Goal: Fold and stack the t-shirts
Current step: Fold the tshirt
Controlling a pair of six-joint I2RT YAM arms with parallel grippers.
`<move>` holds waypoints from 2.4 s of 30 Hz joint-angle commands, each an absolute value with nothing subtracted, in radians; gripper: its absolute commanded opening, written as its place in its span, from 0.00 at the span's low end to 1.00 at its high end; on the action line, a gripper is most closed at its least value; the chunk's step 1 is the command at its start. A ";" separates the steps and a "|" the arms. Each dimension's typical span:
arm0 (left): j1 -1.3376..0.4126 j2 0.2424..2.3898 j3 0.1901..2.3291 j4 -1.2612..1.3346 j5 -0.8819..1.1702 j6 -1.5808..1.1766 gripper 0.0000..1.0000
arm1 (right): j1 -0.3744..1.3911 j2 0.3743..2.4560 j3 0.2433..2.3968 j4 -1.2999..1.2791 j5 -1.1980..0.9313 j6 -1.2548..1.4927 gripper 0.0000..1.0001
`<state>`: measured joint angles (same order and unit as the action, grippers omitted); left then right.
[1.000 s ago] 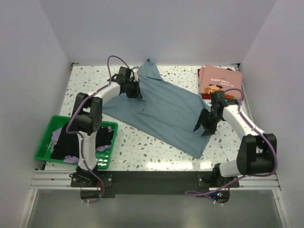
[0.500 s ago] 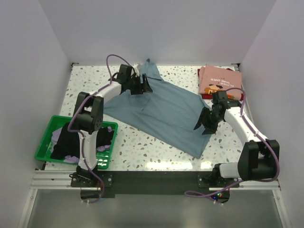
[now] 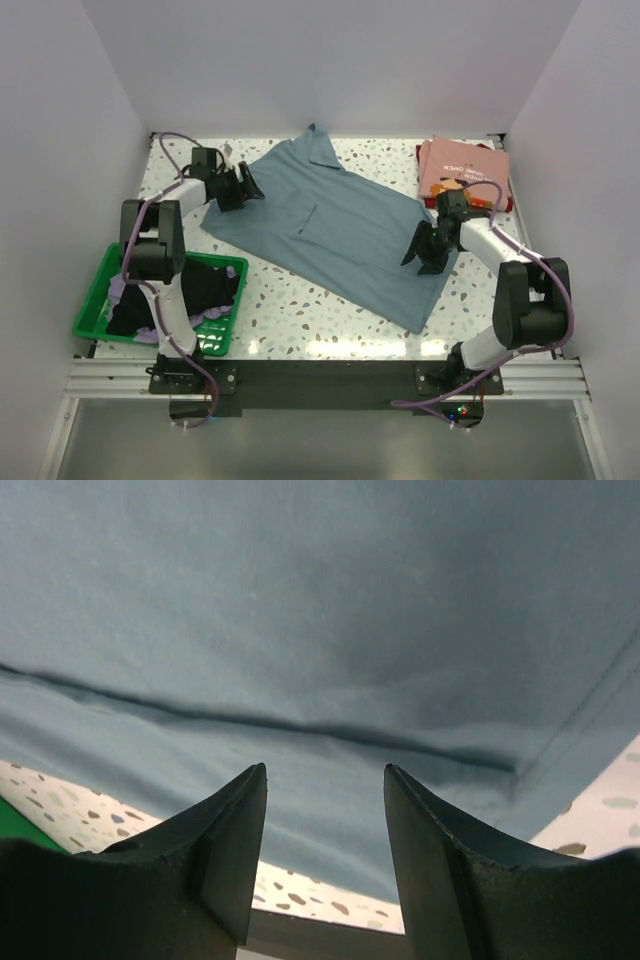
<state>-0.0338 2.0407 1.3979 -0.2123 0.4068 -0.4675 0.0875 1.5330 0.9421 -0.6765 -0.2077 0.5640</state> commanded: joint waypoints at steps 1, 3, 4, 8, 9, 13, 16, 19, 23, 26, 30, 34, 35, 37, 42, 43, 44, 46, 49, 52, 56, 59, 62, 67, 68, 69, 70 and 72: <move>-0.019 2.014 1.339 -0.224 0.387 -0.396 0.80 | 0.097 1.554 0.916 -0.569 -0.190 0.568 0.54; -0.014 2.020 1.327 -0.229 0.379 -0.379 0.80 | 0.100 1.581 0.890 -0.565 -0.183 0.569 0.53; -0.009 2.032 1.322 -0.230 0.379 -0.368 0.80 | 0.103 1.591 0.881 -0.560 -0.172 0.571 0.53; 0.000 2.040 1.290 -0.230 0.362 -0.353 0.81 | 0.107 1.629 0.838 -0.561 -0.147 0.565 0.53; 0.000 2.039 1.282 -0.230 0.353 -0.351 0.81 | 0.107 1.641 0.828 -0.568 -0.144 0.568 0.52; 0.000 2.016 1.241 -0.245 0.318 -0.338 0.81 | 0.113 1.649 0.805 -0.606 -0.135 0.578 0.52; 0.000 1.996 1.214 -0.270 0.279 -0.328 0.81 | 0.124 1.632 0.795 -0.638 -0.133 0.581 0.52; 0.000 1.971 1.183 -0.288 0.242 -0.333 0.81 | 0.132 1.612 0.788 -0.670 -0.133 0.586 0.52; 0.000 1.945 1.141 -0.287 0.227 -0.339 0.81 | 0.143 1.585 0.769 -0.703 -0.129 0.601 0.52; 0.000 1.933 1.108 -0.244 0.288 -0.336 0.81 | 0.144 1.566 0.747 -0.724 -0.106 0.610 0.52; 0.000 1.953 1.106 -0.225 0.357 -0.330 0.81 | 0.146 1.554 0.741 -0.768 -0.035 0.637 0.52; -0.002 1.959 1.109 -0.219 0.387 -0.316 0.81 | 0.144 1.565 0.752 -0.801 0.040 0.658 0.52; -0.006 1.960 1.111 -0.219 0.399 -0.310 0.81 | 0.143 1.566 0.756 -0.807 0.051 0.658 0.52; -0.029 1.963 1.117 -0.224 0.405 -0.304 0.81 | 0.141 1.565 0.762 -0.827 0.090 0.667 0.52; -0.071 1.948 1.121 -0.235 0.400 -0.310 0.81 | 0.130 1.531 0.761 -0.859 0.127 0.680 0.55; -0.071 1.942 1.123 -0.239 0.399 -0.311 0.81 | 0.129 1.513 0.761 -0.862 0.127 0.681 0.55; -0.071 1.934 1.124 -0.247 0.393 -0.314 0.82 | 0.127 1.503 0.768 -0.867 0.127 0.681 0.55; -0.071 1.911 1.146 -0.271 0.376 -0.311 0.82 | 0.130 1.461 0.784 -0.885 0.114 0.681 0.55; -0.071 1.887 1.235 -0.319 0.347 -0.302 0.83 | 0.129 1.384 0.865 -0.954 0.129 0.681 0.56; -0.072 1.893 1.356 -0.333 0.341 -0.313 0.84 | 0.124 1.355 1.006 -1.021 0.172 0.669 0.57; -0.104 1.933 1.482 -0.313 0.348 -0.339 0.83 | 0.106 1.382 1.084 -1.040 0.219 0.634 0.57; -0.136 2.000 1.577 -0.322 0.367 -0.353 0.82 | 0.077 1.434 1.101 -1.017 0.229 0.608 0.56; -0.169 2.055 1.649 -0.322 0.379 -0.363 0.80 | 0.055 1.468 1.104 -0.980 0.255 0.595 0.53; -0.196 2.117 1.716 -0.293 0.422 -0.383 0.79 | 0.008 1.509 1.082 -0.891 0.265 0.580 0.50; -0.201 2.126 1.721 -0.290 0.434 -0.385 0.79 | 0.003 1.519 1.077 -0.879 0.267 0.577 0.49; -0.201 2.135 1.729 -0.281 0.442 -0.388 0.79 | 0.003 1.523 1.074 -0.855 0.270 0.575 0.49; -0.201 2.140 1.730 -0.279 0.445 -0.387 0.79 | 0.003 1.541 1.066 -0.844 0.271 0.569 0.49; -0.201 2.149 1.739 -0.279 0.453 -0.387 0.79 | -0.035 1.561 1.060 -0.813 0.270 0.566 0.47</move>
<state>-0.2089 2.1456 1.6798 -0.3111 0.4164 -0.3744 -0.0078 1.5379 1.0725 -0.8928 0.2337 0.5858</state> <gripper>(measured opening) 0.789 0.478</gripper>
